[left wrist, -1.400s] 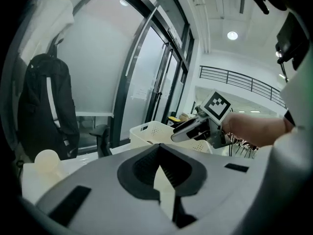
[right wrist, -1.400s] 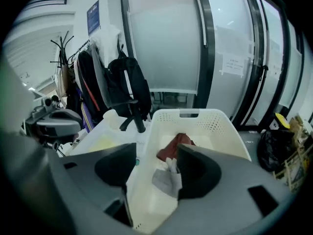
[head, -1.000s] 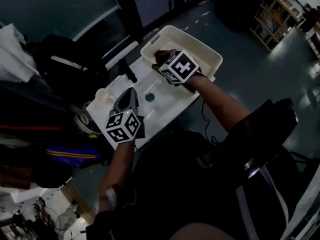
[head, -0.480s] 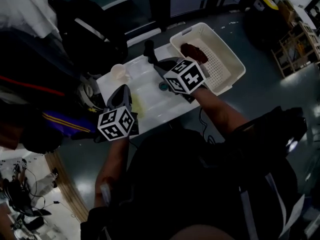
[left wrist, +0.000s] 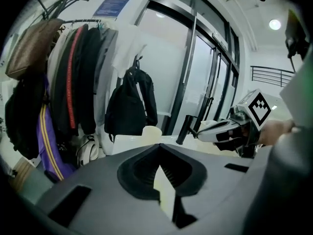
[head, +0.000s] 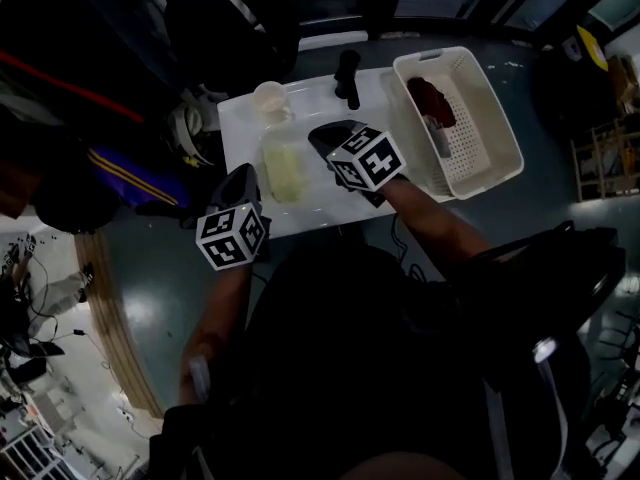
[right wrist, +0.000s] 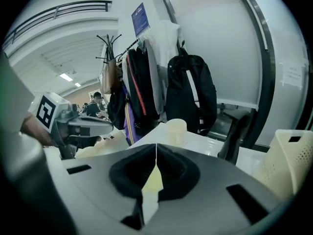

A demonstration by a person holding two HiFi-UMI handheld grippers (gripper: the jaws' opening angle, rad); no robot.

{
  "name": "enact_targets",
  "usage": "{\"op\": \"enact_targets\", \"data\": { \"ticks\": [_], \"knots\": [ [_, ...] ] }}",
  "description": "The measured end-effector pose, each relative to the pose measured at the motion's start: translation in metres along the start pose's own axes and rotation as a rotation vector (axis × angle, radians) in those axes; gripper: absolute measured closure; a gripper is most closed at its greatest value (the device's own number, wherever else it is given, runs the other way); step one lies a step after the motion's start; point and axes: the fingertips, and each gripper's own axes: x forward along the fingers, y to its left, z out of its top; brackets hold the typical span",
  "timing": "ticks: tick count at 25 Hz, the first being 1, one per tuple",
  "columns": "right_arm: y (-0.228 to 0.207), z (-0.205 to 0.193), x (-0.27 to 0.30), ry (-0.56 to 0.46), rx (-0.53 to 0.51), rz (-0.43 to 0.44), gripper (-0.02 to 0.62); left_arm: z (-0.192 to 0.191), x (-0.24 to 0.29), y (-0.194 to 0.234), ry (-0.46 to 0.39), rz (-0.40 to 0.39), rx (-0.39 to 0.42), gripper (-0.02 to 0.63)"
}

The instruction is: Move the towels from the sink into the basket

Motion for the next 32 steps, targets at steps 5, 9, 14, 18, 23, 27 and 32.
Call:
{"op": "enact_targets", "data": {
  "ticks": [5,9,14,18,23,27,32],
  "knots": [
    [0.011,-0.017,0.031,0.045,0.015,0.062,0.584,-0.028,-0.01,0.02,0.056,0.066,-0.023,0.598],
    [0.027,-0.042,0.061,0.105,-0.025,0.147,0.507,-0.047,-0.013,0.023,0.082,0.081,-0.033,0.598],
    [0.041,-0.077,0.095,0.189,-0.072,0.235,0.412,-0.072,-0.015,0.026,0.137,0.107,-0.033,0.598],
    [0.038,-0.105,0.122,0.239,-0.085,0.269,0.354,-0.089,-0.016,0.03,0.177,0.128,-0.039,0.598],
    [0.035,-0.131,0.147,0.28,-0.054,0.316,0.282,-0.097,-0.012,0.038,0.185,0.164,-0.055,0.598],
    [0.039,-0.15,0.164,0.308,-0.027,0.377,0.264,-0.103,-0.004,0.036,0.201,0.159,-0.048,0.598],
    [0.047,-0.163,0.182,0.307,-0.049,0.459,0.23,-0.113,-0.006,0.042,0.227,0.159,-0.057,0.598]
  ]
}}
